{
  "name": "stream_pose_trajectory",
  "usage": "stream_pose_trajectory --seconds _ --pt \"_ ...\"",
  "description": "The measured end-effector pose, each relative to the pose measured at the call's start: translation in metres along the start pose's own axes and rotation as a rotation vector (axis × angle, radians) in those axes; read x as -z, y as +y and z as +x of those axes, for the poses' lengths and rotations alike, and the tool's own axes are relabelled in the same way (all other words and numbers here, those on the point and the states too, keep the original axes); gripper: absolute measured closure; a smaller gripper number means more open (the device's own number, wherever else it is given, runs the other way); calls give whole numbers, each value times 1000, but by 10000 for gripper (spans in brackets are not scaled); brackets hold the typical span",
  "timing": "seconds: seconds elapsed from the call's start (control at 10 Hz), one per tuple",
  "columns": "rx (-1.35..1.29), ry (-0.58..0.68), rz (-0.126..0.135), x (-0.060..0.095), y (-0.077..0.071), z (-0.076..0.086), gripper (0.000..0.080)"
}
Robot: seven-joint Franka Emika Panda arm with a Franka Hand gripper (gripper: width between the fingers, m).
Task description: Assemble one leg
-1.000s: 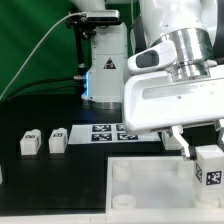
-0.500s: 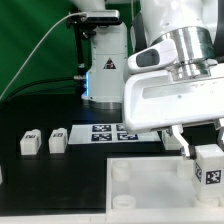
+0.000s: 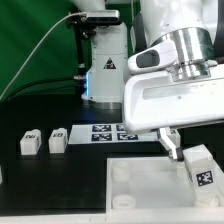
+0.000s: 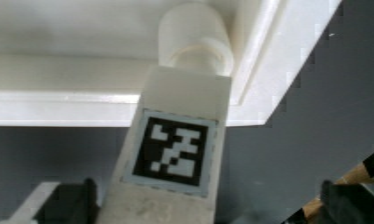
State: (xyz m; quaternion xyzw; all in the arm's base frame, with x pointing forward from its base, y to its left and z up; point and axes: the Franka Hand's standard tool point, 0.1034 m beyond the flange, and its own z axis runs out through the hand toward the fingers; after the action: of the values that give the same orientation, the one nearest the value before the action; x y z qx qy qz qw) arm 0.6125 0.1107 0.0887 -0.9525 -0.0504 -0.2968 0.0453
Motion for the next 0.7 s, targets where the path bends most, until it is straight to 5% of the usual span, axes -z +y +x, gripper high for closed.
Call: stream_pose_trajectory --seconds 0.7 --pt "12 0 0 0 0 0 150"
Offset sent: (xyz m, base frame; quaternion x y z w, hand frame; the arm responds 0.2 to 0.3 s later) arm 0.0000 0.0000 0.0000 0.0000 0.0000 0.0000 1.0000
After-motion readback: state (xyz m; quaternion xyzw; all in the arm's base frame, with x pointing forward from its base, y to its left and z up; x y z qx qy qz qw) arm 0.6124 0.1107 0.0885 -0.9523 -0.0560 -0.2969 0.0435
